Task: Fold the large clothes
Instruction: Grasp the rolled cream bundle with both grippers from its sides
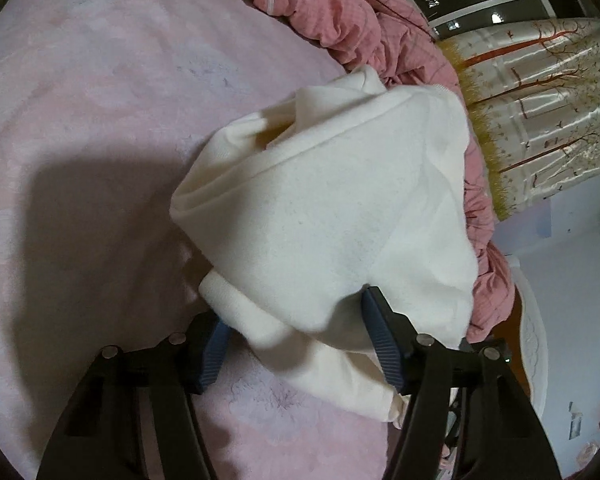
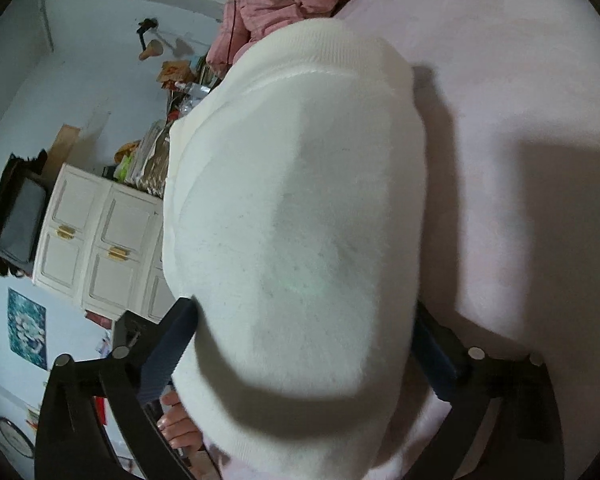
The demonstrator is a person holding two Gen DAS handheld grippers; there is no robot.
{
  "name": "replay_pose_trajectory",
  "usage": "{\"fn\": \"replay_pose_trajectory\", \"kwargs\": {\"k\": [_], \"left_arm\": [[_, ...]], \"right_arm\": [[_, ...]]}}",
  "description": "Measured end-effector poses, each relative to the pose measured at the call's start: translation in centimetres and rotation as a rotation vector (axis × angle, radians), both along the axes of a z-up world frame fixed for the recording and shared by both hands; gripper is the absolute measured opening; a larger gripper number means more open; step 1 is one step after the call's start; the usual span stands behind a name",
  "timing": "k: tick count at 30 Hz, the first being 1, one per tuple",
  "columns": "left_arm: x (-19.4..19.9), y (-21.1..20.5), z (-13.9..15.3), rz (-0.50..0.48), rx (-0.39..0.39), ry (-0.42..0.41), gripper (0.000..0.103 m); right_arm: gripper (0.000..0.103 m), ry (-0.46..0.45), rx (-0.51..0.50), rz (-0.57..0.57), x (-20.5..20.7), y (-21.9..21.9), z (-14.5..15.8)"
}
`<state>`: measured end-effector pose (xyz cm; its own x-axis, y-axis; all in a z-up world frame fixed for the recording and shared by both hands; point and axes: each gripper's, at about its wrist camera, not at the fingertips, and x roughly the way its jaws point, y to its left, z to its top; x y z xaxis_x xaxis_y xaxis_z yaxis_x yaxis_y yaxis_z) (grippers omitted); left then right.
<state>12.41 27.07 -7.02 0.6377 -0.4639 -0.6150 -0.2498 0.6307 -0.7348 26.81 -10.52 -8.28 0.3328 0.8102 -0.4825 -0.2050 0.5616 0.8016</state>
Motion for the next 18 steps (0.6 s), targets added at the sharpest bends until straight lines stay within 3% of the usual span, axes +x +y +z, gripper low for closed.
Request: {"fn": "replay_pose_trajectory", "kwargs": {"k": [9,11,12,13,15,18], "left_arm": [[1.8,-0.7,-0.8,-0.022,0.053,-0.006,0.051],[1.9,-0.7,-0.8,-0.022,0.059,-0.005,0.046],[1.8,-0.8,-0.8,-0.025,0.066,-0.008,0.038],[1.7,-1.0,-0.6,-0.035,0.090,-0.015,0.031],[1.0,-2.3,0.8,-0.067,0.232,-0.049,0.024],[-0.2,-4.1,2.8,-0.104,0.358,-0.128,0.020]], "right_arm": [[0.102,-0.047,0.024,0.072,2.7,2.3,0.2],[0.092,-0.064,0.023,0.078,2.7,2.4,0.3],[0.089,-0.079,0.010,0.062,2.5,2.5,0.4],[0.082,-0.108,-0.017,0.045,1.9,2.6,0.6],[0.074,-0.188,-0.093,0.030,0.2,3.1,1.7],[0.068,-0.348,-0.185,0.052,-2.6,4.1,4.5]]}}
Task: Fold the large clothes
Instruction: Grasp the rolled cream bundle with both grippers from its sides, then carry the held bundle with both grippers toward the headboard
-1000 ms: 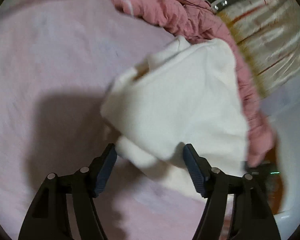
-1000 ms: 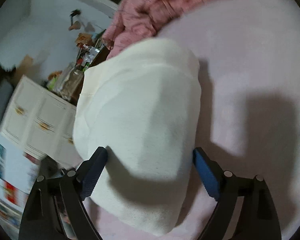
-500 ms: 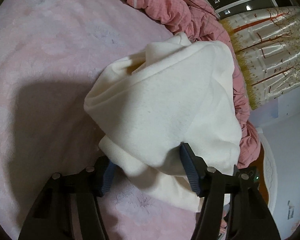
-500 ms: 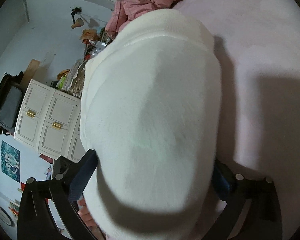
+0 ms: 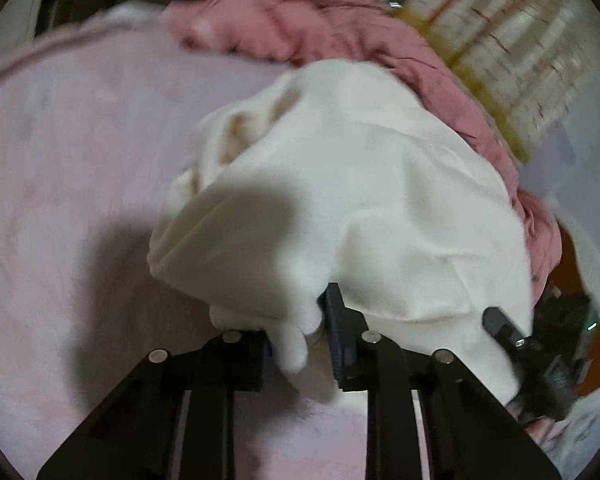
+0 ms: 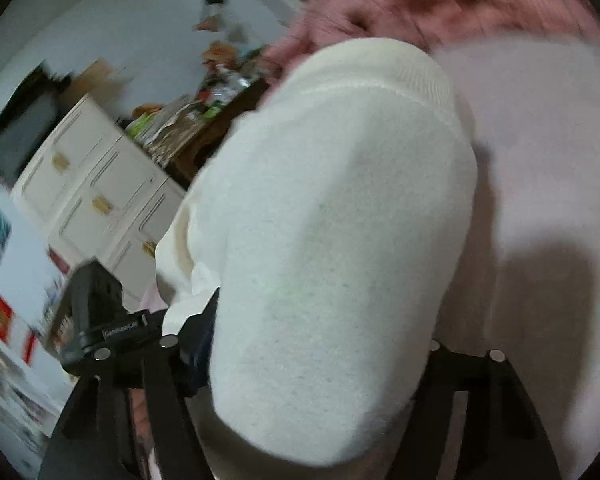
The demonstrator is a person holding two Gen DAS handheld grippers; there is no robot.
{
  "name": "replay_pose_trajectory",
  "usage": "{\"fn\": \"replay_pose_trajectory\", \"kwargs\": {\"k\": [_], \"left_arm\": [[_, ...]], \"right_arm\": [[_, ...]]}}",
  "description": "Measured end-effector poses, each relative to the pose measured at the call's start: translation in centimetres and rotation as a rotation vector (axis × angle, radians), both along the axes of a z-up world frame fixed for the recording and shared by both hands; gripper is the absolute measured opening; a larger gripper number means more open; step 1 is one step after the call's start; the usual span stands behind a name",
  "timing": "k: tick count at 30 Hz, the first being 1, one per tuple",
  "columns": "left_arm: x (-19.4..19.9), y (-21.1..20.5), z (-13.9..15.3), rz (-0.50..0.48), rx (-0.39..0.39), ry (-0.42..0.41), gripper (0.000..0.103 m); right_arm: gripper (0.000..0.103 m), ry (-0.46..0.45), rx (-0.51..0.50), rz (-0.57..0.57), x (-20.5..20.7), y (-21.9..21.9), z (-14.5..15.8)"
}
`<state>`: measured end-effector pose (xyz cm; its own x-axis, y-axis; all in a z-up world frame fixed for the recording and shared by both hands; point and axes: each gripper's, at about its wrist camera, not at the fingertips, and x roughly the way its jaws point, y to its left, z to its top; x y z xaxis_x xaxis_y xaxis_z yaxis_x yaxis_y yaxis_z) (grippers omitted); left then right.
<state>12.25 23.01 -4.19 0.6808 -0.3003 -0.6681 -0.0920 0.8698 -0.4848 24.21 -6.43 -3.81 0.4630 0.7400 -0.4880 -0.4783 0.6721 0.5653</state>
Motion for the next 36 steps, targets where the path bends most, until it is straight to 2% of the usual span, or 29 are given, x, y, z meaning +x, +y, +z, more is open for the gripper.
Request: {"fn": "replay_pose_trajectory", "kwargs": {"k": [8,11,15,18,21,25,28,32,36], "left_arm": [[-2.9,-4.4,4.4,-0.134,0.018,-0.154,0.016],[-4.6,-6.7,7.0,-0.177,0.037,-0.243,0.016],[-6.0,-10.5,10.2,-0.254,0.013,-0.337,0.017],[-6.1,-14.2,12.1,-0.319,0.010,-0.372,0.017],[-5.2,-17.9,14.3,-0.367,-0.030,-0.399,0.017],[-4.4,-25.1,17.6,-0.450,-0.042,-0.484,0.017],[-2.9,-32.4,19.3,-0.550,-0.044,-0.526,0.019],[0.3,-42.0,20.4,-0.667,-0.035,-0.544,0.019],[4.2,-52.0,20.7,-0.741,-0.029,-0.558,0.019]], "right_arm": [[0.068,-0.183,-0.033,-0.040,-4.3,-2.2,5.2],[0.068,-0.226,-0.013,-0.050,-6.7,-5.2,7.1],[0.068,-0.283,0.011,-0.083,-10.1,-10.0,10.7],[0.068,-0.337,-0.020,-0.126,-12.7,-13.6,13.7],[0.068,-0.391,-0.039,-0.183,-14.6,-17.7,16.4],[0.068,-0.416,0.011,-0.291,-16.4,-25.6,18.5],[0.068,-0.428,0.054,-0.363,-17.4,-32.7,19.7],[0.068,-0.460,0.077,-0.466,-17.7,-42.1,20.8],[0.068,-0.512,0.052,-0.572,-17.2,-51.4,21.4]]}}
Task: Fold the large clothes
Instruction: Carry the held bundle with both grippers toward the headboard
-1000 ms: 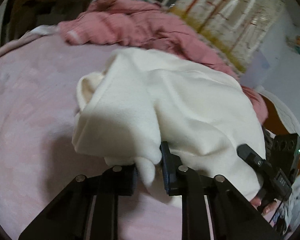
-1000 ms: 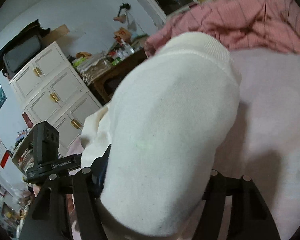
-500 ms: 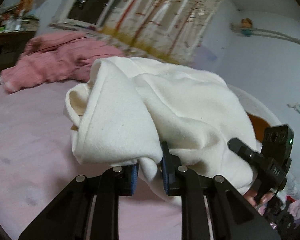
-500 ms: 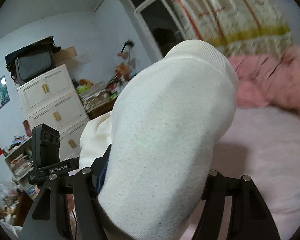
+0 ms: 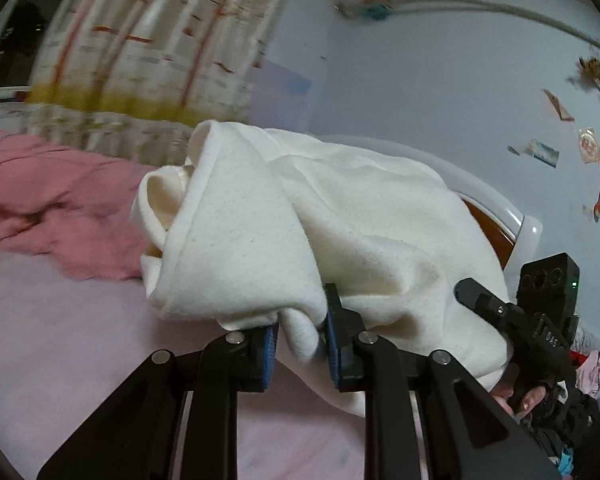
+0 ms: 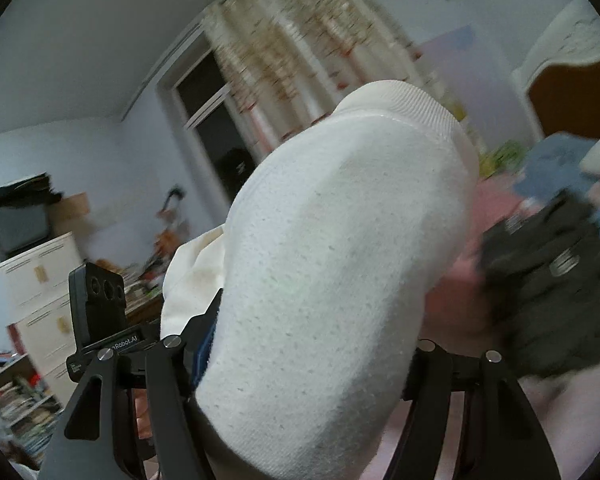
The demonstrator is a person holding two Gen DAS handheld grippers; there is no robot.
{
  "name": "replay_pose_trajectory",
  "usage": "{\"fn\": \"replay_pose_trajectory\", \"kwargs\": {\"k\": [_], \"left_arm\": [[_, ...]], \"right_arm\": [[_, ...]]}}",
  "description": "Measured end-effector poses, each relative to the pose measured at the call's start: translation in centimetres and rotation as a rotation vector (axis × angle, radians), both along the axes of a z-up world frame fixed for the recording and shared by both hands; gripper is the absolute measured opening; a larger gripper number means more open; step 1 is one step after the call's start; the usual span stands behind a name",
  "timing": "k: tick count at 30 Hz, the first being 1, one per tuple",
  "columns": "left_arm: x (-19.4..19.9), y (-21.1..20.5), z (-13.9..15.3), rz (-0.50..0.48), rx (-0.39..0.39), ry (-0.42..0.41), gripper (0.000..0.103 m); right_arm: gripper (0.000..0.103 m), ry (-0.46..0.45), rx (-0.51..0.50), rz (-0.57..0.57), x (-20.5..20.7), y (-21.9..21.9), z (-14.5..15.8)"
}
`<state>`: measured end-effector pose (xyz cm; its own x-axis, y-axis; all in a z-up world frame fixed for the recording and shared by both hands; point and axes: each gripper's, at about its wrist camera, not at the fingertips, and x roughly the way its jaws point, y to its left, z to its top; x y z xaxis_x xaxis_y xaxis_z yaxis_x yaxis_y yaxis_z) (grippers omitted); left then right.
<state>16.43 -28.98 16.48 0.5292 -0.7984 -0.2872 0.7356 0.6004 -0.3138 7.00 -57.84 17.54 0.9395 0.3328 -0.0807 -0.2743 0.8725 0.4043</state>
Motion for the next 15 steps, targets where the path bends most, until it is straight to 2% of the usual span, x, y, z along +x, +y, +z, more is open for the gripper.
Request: {"fn": "replay_pose_trajectory", "kwargs": {"k": [4,6,8,10,11,12,13,15], "left_arm": [[4.0,-8.5,-0.9,-0.028,-0.029,0.007,0.019],[6.4,-13.2,-2.2,-0.046,-0.016,0.005,0.019],[8.9,-17.5,-4.1,-0.064,0.011,0.023,0.019],[12.4,-21.6,-7.8,-0.069,0.048,0.097,0.019],[14.2,-23.0,-10.1,-0.058,0.058,0.152,0.019],[15.3,-23.6,-11.8,-0.048,0.058,0.187,0.019],[16.1,-23.8,-13.7,-0.042,0.055,0.193,0.021],[15.9,-23.5,-14.3,-0.083,0.075,0.143,0.025]], "right_arm": [[0.068,-0.018,0.027,-0.081,2.4,-9.5,0.3],[0.068,-0.013,0.033,-0.115,3.8,-13.9,-0.1],[0.069,-0.012,0.049,-0.155,5.4,-17.8,-1.7],[0.072,0.005,0.090,-0.207,7.2,-21.9,-4.9],[0.074,0.050,0.125,-0.246,8.8,-24.0,-7.5],[0.075,0.157,0.174,-0.288,10.8,-26.1,-10.4],[0.075,0.249,0.276,-0.304,12.1,-28.1,-13.0],[0.077,0.266,0.495,-0.249,12.4,-31.0,-15.7]]}}
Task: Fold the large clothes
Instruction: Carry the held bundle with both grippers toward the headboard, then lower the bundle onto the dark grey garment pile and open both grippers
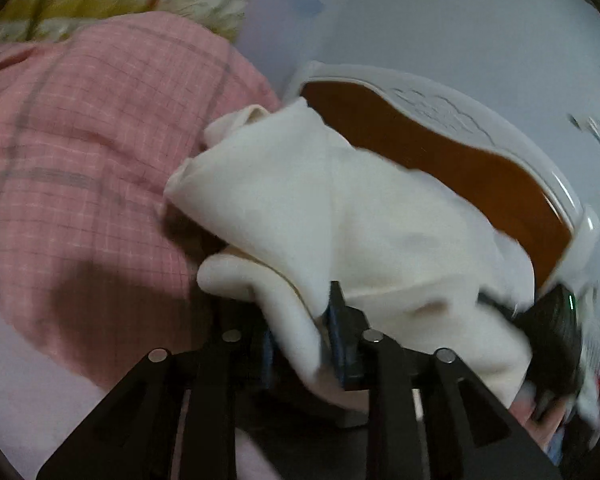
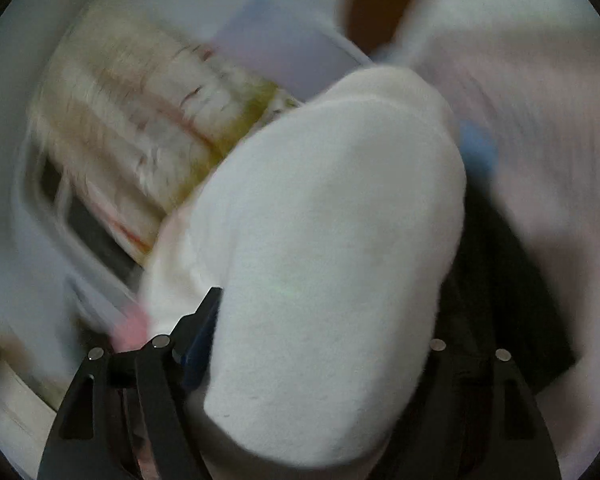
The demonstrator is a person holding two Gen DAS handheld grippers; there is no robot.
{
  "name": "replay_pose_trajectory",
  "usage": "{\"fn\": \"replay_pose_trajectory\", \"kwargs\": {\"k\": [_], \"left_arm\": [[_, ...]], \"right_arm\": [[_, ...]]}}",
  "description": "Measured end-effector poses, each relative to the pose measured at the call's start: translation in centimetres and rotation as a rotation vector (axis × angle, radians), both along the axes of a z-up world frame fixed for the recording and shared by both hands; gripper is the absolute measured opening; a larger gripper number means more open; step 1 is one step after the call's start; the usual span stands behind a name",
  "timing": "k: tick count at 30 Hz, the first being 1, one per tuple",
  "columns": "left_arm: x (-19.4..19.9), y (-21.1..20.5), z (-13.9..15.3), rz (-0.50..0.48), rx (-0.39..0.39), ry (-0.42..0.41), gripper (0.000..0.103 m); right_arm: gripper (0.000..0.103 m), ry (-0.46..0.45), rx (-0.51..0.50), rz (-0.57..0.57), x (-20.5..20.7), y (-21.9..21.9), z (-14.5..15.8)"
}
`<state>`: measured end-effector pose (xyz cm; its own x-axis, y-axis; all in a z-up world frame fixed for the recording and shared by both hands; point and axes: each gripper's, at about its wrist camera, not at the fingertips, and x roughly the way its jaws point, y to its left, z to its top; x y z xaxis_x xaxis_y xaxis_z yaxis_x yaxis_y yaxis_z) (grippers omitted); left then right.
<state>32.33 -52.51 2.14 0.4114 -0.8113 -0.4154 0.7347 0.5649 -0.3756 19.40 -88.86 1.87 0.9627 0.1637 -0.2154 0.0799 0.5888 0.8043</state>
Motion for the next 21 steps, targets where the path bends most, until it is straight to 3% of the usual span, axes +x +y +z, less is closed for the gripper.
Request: {"fn": "replay_pose_trajectory", "kwargs": {"k": [1,4,5,6,7,8,11,14,16,18,21], "left_arm": [[-0.1,0.3,0.5,-0.009,0.027,-0.009,0.026],[0.1,1.6,1.0,0.005,0.018,0.053,0.031],[0.2,2.0,0.8,0.013,0.017,0.061,0.036],[0.2,2.2,0.7,0.028,0.026,0.048,0.048],[0.1,2.4,0.7,0.049,0.042,0.022,0.061],[-0.1,2.6,0.9,0.069,0.059,-0.003,0.065],[-1.1,3.5,2.2,0.074,0.086,-0.075,0.066],[-3.3,4.8,3.7,0.130,0.135,-0.207,0.073],[-4.6,5.9,3.6,0.156,0.170,-0.252,0.078],[-6.1,7.4,3.2,0.167,0.166,-0.287,0.080],[-7.6,9.6,2.0,0.220,0.112,-0.302,0.086]], "right_arm": [[0.078,0.004,0.027,0.017,0.0,-0.4,0.1],[0.086,0.044,-0.090,0.004,0.1,0.8,1.4],[0.088,0.061,-0.123,-0.022,0.0,1.2,1.7],[0.089,0.073,-0.148,-0.047,-0.2,1.5,1.9],[0.094,0.083,-0.174,-0.071,-0.6,1.8,2.2],[0.100,0.096,-0.196,-0.095,-1.0,1.7,2.3],[0.102,0.138,-0.315,-0.205,-2.4,2.9,3.6],[0.102,0.165,-0.489,-0.345,-4.9,4.8,5.1],[0.102,0.193,-0.567,-0.487,-6.5,6.3,5.9],[0.102,0.182,-0.609,-0.581,-8.3,8.2,6.7],[0.102,0.116,-0.631,-0.586,-10.2,11.0,7.7]]}}
